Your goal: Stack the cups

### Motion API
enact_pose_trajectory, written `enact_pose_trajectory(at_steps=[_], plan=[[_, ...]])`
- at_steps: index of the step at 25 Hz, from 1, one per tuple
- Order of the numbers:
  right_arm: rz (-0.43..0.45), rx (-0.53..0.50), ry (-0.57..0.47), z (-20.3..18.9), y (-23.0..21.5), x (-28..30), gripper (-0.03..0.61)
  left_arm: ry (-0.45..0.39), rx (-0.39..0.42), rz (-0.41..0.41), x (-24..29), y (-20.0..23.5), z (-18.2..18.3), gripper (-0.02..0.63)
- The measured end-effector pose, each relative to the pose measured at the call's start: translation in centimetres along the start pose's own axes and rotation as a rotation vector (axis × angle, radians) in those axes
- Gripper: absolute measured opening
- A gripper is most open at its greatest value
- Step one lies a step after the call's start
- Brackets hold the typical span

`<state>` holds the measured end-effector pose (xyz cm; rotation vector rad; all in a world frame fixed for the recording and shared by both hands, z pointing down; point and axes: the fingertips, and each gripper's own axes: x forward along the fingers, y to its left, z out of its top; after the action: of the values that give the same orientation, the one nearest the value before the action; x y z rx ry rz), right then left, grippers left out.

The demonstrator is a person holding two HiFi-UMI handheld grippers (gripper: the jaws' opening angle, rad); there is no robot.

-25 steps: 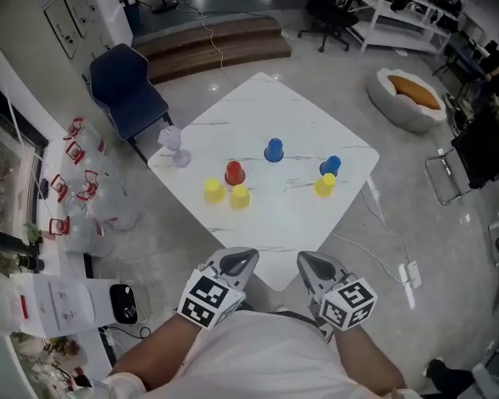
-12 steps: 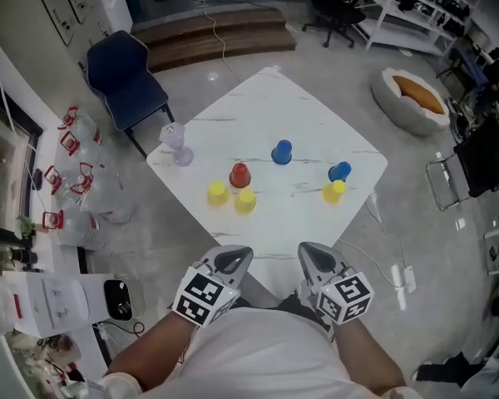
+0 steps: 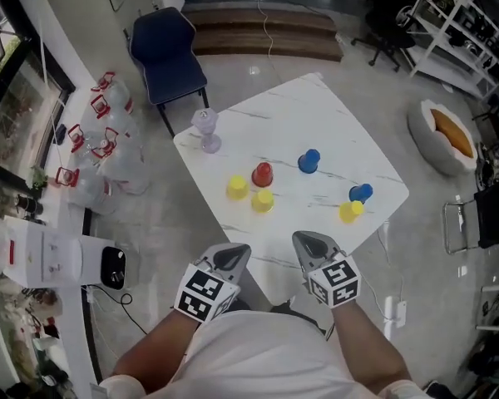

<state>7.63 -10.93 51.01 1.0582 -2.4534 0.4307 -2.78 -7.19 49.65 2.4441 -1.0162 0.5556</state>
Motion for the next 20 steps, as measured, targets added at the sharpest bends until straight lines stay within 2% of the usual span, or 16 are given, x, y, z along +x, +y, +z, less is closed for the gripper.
enact_pose_trajectory(at_steps=[4,11,15,20], plan=[[0.031,-0.071,0.06,-0.8,-0.8,5.2,0.019,0.001,-0.016,0.062,-1.4,1.1,-0.7,0.009],[0.032,-0.116,0.167,-1.9,-2.3,13.4,0.2,0.011,-0.076,0.132,-3.6,2.8,-2.9,0.009],[0.017,-0.127,0.221,-2.3,-2.9,16.3,0.256,0.027,-0.102,0.151,-4.5,3.8,-3.7,0.009],[0.001,-0.111,0.278,-3.5,-3.5,17.9,0.256,0.034,-0.121,0.154,-4.7,4.6,-4.2,0.009]])
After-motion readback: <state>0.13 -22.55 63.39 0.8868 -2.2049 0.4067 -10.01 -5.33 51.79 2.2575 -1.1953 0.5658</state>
